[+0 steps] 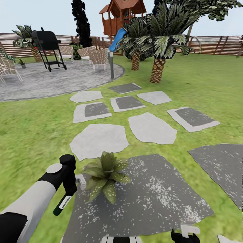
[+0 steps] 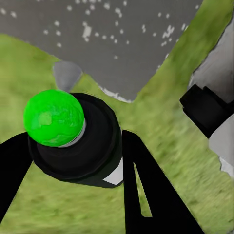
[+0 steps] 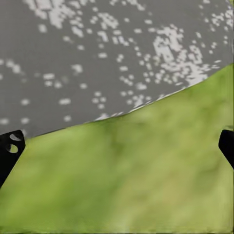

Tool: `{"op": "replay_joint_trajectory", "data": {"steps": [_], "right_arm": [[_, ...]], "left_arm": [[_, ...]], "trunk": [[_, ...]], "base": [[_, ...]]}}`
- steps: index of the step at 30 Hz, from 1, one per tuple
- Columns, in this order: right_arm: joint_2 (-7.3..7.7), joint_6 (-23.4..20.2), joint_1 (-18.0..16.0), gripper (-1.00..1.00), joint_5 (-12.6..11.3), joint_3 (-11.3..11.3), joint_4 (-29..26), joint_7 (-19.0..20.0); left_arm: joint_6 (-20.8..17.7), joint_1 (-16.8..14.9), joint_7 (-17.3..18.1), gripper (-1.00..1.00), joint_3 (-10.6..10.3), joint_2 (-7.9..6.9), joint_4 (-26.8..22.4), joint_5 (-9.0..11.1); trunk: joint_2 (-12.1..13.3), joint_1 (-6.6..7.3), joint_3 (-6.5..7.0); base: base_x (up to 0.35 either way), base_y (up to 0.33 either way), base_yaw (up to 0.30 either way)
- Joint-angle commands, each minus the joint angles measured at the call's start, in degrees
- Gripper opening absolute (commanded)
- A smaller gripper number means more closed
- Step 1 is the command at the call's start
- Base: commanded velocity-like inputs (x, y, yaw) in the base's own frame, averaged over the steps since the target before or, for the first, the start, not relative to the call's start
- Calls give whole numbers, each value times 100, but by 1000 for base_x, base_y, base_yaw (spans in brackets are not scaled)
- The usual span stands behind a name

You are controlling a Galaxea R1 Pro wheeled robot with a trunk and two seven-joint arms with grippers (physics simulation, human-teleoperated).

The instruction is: Pick up the pesticide atomizer in the garden and spray insectifuge to fully cover both potted plants in the garden.

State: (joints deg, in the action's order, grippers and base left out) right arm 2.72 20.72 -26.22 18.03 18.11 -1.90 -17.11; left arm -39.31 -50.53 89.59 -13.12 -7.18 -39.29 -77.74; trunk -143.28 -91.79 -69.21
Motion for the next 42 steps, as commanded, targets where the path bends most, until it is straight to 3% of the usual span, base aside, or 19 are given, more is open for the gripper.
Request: {"op": "replay_joint_trajectory", "data": {"steps": [1,16,23,27,31,40,42], "right_arm": [[0,20,-5,100,61,43,9,-23],[-9,20,-5,100,61,43,5,-27],[-17,20,-5,100,61,43,5,-22],[-16,20,-5,100,61,43,5,-21],[-9,20,-5,100,61,43,5,-20],[-9,20,-5,100,61,43,5,-20],[-9,20,-5,100,61,43,7,-22]], "left_arm": [[-59,-1,41,-100,-21,-9,-8,-21],[-51,-1,41,-100,-6,-4,-8,-6],[-50,7,41,-100,-24,0,-8,44],[-43,15,41,-100,-39,164,-6,51],[-33,33,41,-100,-30,182,63,67],[-24,52,41,-100,34,170,48,218],[84,59,41,-100,283,50,152,611]], "trunk": [[-2,1,-10],[-2,1,-120],[-2,1,-124],[-2,1,-124],[-2,1,-124],[-2,1,-124],[-2,1,-124]], "base": [[-15,331,-230],[73,322,-157],[183,113,-131],[8,4,-263],[1,0,-267],[-171,75,-267],[-312,196,-267]]}}
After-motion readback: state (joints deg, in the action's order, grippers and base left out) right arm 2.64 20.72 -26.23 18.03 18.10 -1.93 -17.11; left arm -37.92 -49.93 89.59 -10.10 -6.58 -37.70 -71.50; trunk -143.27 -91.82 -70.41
